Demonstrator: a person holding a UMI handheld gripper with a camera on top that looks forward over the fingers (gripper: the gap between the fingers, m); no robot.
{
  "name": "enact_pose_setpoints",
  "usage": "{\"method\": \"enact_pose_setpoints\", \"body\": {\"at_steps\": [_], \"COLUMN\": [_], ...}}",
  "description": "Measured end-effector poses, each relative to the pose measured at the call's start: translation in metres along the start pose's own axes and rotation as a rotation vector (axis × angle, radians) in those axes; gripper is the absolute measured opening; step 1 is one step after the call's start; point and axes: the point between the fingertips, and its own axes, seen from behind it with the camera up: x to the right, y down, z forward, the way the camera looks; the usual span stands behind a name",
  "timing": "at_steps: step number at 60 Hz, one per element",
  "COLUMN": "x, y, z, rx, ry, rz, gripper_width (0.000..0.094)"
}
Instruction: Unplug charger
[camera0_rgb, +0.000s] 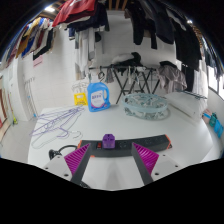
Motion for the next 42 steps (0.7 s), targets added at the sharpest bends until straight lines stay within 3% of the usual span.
{"method": "enact_pose_setpoints", "body": {"at_steps": [14, 26, 31, 34, 42], "x": [-0.010, -0.015, -0.013, -0.007, -0.010], "y": [0.003, 0.003, 0.003, 0.002, 0.001], "z": [0.063, 0.084, 0.087, 0.088, 0.090], "rx": [-0.029, -0.020, -0.014, -0.007, -0.010], "ry": [-0.024, -0.030, -0.015, 0.014, 0.006], "rz": [-0.013, -0.039, -0.034, -0.031, 0.001], "gripper_width": [0.0859, 0.0792, 0.0623, 0.0302, 0.0187]}}
